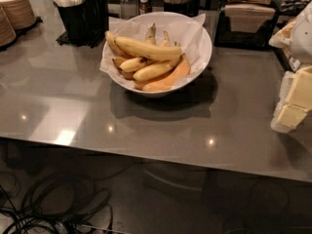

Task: Pick banana from white bowl

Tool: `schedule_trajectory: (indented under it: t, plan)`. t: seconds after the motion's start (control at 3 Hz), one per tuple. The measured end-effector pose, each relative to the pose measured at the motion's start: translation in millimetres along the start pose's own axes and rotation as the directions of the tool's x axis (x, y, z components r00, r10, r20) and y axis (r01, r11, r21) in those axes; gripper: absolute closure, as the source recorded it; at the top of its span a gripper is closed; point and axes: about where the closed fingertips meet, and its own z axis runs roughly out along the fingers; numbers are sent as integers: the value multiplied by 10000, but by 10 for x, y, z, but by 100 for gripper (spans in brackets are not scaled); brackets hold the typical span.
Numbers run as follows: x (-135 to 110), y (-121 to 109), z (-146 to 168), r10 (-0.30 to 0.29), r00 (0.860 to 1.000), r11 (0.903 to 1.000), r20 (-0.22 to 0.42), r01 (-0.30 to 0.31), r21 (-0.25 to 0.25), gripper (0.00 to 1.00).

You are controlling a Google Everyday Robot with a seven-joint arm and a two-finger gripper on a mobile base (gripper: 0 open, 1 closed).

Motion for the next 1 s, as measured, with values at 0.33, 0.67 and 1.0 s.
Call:
schedule_trajectory:
  t: [0.33,0.67,1.0]
  plan:
    - [0,0,0,0,10000,10000,1,0,1,0]
    - [-85,-21,-20,-27,9994,9999,356,22,161,0]
    - [-428,-214,4,-61,9826,10000,1859,62,-2,0]
